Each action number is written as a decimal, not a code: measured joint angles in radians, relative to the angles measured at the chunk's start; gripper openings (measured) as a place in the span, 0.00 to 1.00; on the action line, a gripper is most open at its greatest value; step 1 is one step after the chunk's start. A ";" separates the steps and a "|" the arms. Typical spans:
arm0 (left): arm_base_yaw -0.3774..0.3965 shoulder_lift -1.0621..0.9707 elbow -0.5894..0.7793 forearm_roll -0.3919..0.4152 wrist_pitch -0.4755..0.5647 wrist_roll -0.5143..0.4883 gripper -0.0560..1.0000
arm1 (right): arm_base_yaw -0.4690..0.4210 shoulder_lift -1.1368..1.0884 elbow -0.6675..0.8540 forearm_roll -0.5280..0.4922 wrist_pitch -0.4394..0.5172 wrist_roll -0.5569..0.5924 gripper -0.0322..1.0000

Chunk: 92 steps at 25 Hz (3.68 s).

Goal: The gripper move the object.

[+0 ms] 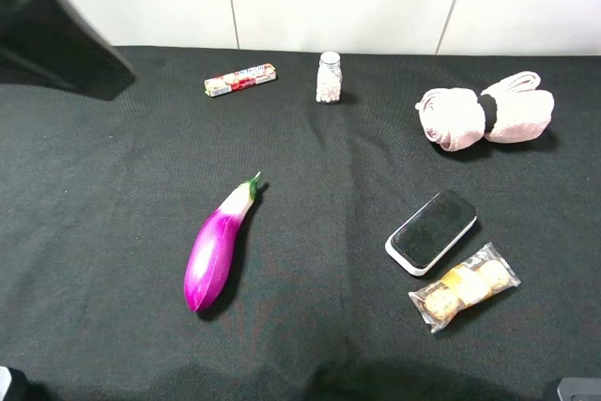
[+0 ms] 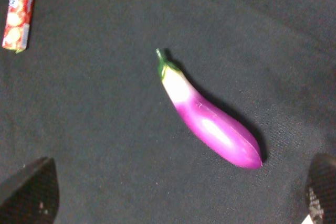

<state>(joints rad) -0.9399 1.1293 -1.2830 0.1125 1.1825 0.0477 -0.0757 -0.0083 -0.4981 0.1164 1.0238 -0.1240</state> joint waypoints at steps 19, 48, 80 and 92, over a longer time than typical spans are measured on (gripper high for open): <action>0.389 -0.548 0.438 0.021 -0.016 -0.094 0.99 | 0.000 0.000 0.000 0.000 0.000 0.000 0.70; 0.884 -1.136 0.792 -0.046 -0.120 -0.020 0.99 | 0.000 0.000 0.000 0.000 0.000 0.000 0.70; 0.884 -1.137 0.792 -0.051 -0.122 -0.001 0.99 | 0.000 0.000 0.000 0.000 0.000 0.000 0.70; 0.884 -1.137 0.792 -0.051 -0.122 -0.001 0.99 | 0.000 0.000 0.000 0.000 0.000 0.000 0.70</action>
<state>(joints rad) -0.0561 -0.0078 -0.4909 0.0619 1.0600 0.0468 -0.0757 -0.0083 -0.4981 0.1164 1.0238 -0.1240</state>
